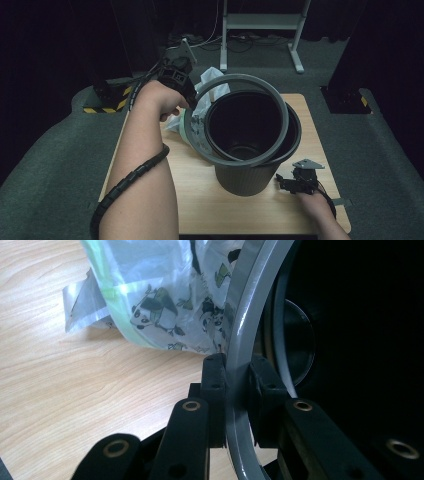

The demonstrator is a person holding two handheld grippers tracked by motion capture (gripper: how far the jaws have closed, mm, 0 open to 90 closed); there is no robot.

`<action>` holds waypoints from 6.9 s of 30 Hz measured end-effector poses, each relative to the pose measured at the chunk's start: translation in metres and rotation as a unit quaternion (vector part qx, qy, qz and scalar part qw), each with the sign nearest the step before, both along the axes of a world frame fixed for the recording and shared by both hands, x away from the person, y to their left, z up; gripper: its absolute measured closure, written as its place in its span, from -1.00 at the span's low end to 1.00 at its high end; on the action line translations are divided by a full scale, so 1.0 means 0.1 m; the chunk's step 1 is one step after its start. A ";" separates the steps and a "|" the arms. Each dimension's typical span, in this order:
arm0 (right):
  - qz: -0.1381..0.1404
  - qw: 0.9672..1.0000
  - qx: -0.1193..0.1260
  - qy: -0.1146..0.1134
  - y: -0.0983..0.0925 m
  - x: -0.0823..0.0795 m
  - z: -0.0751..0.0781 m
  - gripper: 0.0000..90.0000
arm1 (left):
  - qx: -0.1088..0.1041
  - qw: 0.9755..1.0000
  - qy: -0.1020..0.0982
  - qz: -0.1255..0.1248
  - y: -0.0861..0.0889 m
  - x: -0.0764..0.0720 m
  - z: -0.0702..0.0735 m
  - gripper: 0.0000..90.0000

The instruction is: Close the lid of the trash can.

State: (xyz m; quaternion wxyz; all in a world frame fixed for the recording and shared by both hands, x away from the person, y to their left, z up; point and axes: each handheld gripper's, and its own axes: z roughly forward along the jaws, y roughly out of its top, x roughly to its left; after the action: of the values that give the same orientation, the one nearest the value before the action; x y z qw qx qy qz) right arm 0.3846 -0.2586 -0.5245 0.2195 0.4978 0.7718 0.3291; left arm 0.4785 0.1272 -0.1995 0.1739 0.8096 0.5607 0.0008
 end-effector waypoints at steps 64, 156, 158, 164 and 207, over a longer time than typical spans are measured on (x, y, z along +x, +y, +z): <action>0.002 1.000 0.002 0.000 -0.01 0.00 0.00 -0.69 | 0.037 0.999 0.005 -0.021 -0.52 0.21 -0.13 0.76; 0.002 1.000 0.002 0.002 0.00 0.02 0.00 -0.70 | 0.015 0.985 -0.170 -0.018 0.13 -0.10 -0.23 -0.40; 0.003 1.000 0.001 0.001 0.00 0.02 0.00 -0.70 | 0.017 0.986 -0.168 -0.013 0.19 -0.10 -0.27 -0.41; 0.002 1.000 0.001 0.001 0.00 0.02 0.00 -0.71 | 0.026 0.984 -0.175 -0.008 0.32 -0.14 -0.35 -0.47; 0.006 1.000 0.001 0.002 0.00 0.03 0.00 -0.72 | -0.023 0.980 -0.190 0.044 1.33 -0.68 -1.93 -0.67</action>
State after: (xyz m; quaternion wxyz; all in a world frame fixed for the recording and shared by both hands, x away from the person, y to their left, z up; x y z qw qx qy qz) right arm 0.3879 -0.2588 -0.5245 0.2153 0.4945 0.7747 0.3302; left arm 0.4102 0.2598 -0.3928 0.2961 0.7648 0.5523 0.1496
